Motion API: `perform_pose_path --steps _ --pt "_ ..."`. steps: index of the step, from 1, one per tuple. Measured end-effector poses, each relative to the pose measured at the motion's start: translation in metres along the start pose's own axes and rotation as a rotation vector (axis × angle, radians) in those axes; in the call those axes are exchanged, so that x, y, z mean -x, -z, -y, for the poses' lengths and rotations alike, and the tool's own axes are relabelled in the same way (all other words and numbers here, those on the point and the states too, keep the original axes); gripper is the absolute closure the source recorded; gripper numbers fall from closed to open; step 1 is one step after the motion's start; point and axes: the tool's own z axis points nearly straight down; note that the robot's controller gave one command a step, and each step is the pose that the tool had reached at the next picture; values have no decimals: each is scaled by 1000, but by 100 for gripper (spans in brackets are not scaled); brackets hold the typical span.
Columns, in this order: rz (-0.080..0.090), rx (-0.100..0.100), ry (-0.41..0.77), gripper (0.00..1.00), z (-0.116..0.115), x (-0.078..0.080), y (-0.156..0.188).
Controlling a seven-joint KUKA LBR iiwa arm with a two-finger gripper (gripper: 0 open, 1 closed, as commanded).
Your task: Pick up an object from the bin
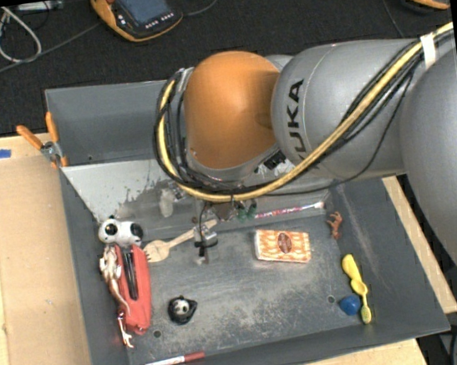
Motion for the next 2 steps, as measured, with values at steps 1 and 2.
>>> perform_pose_path --steps 1,2 --pt "-6 -1 86 0 16 -2 -27" --pt "-2 1 93 0 12 2 -28"
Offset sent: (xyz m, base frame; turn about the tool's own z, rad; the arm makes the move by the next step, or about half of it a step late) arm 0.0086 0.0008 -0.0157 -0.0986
